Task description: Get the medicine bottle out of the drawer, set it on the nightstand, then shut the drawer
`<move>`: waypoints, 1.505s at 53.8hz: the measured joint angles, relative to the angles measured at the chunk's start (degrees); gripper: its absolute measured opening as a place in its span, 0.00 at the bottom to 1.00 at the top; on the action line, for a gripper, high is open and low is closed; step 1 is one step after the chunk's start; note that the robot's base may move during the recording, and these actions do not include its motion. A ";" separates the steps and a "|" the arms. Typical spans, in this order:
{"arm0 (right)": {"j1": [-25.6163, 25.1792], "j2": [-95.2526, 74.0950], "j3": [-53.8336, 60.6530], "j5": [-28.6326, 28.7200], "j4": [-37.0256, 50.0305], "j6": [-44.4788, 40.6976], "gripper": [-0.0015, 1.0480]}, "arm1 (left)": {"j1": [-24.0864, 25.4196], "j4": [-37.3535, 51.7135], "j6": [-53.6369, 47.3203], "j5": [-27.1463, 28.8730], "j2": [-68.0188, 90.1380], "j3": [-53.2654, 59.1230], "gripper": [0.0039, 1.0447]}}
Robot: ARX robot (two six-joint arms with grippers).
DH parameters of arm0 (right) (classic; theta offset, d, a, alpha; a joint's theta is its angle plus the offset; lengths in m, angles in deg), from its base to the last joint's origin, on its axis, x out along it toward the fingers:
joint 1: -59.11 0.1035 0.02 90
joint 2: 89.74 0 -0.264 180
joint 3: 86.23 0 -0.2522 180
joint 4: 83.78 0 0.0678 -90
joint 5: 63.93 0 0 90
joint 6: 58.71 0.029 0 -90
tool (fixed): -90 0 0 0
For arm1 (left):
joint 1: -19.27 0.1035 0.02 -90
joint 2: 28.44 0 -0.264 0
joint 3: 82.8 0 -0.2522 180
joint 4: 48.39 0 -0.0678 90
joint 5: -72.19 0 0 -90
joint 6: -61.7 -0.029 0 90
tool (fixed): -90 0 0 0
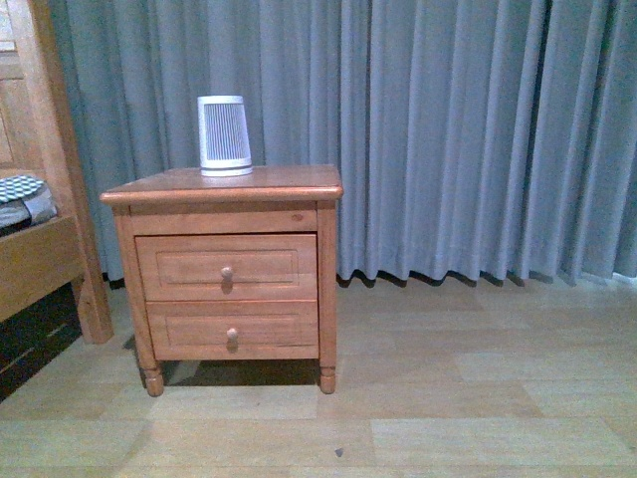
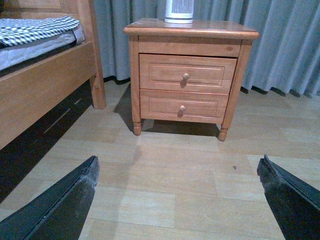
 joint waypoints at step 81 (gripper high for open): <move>0.00 0.00 0.00 0.00 0.00 0.00 0.93 | 0.00 0.00 0.00 0.00 0.00 0.00 0.94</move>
